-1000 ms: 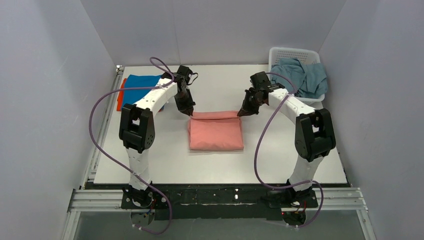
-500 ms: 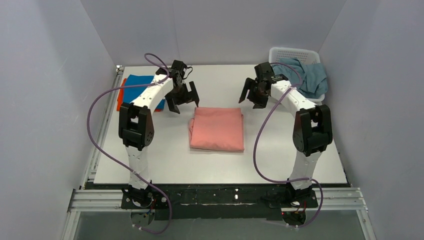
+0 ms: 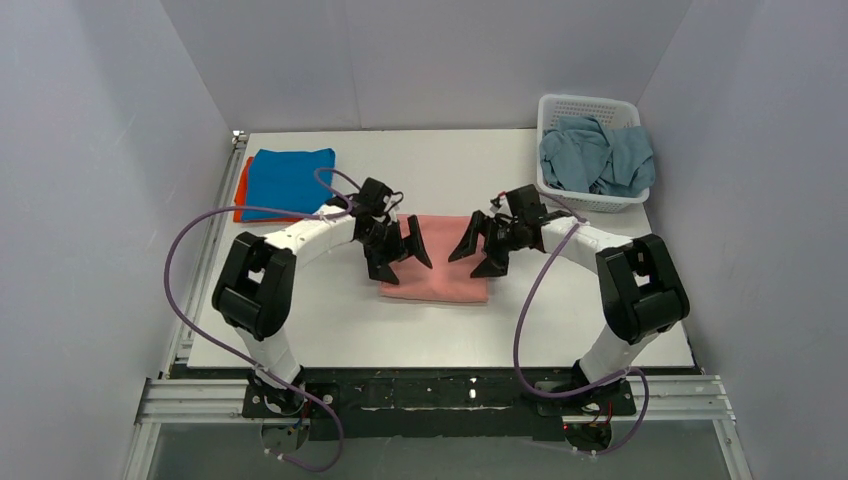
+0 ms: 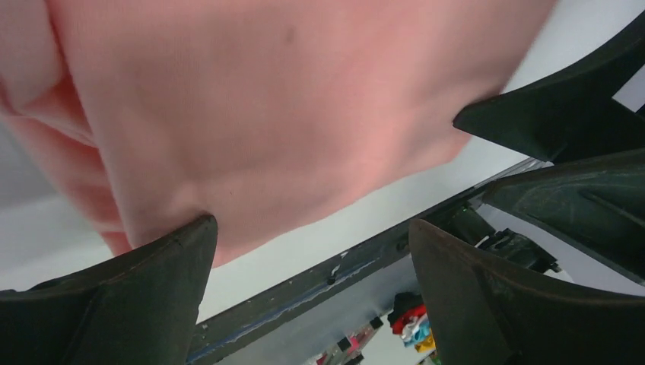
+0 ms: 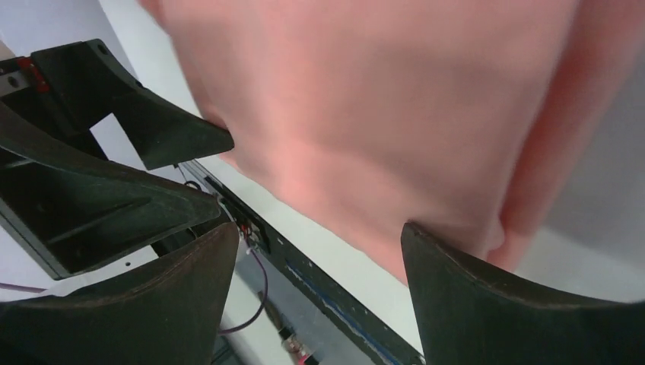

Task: Fold and stack the t-shirts
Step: Fold the long partially folded tshirt into a neat square

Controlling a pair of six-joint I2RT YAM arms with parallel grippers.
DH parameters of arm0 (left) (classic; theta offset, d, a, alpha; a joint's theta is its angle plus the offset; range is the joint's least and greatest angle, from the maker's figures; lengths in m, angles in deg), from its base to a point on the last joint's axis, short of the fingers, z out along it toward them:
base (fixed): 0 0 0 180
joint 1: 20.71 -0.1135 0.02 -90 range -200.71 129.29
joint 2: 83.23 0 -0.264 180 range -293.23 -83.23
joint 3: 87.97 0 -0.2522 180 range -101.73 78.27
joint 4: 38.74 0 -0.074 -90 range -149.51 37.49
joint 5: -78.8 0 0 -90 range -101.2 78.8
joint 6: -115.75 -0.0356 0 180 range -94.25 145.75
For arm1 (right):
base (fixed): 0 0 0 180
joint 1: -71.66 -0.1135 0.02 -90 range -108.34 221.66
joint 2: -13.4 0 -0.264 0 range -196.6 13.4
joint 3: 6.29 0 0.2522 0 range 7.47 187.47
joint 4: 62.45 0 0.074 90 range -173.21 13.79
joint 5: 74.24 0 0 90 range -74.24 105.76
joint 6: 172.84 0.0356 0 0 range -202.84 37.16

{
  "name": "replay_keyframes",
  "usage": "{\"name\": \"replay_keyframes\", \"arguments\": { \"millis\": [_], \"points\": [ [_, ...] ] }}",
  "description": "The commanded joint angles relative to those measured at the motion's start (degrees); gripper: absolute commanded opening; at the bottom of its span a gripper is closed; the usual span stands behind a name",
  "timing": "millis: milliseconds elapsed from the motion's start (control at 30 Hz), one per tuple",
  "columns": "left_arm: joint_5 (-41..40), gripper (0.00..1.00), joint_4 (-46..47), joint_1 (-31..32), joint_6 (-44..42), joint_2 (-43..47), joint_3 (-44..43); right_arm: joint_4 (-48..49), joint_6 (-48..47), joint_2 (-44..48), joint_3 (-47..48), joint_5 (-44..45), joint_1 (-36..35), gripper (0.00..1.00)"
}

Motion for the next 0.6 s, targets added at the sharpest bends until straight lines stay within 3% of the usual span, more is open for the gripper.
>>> {"name": "replay_keyframes", "arguments": {
  "millis": [0, 167, 300, 567],
  "points": [
    [5.1, 0.98, 5.9, 1.2, 2.8, -1.8, 9.2, 6.8, 2.1, -1.0, -5.5, -4.5, 0.6, 0.86],
    [-0.2, 0.98, 2.0, 1.3, 0.0, -3.8, 11.7, 2.1, -1.5, -2.4, -5.9, 5.3, 1.2, 0.86],
    [-0.9, 0.98, 1.9, 1.3, -1.0, -0.1, 13.5, -2.3, -4.2, 0.2, -4.1, 9.7, 1.9, 0.86],
    [-1.9, 0.98, -1.9, 1.2, -2.9, 9.3, 8.4, 0.0, -5.2, 7.7, -1.0, 2.2, 1.8, 0.88]
  ]
}}
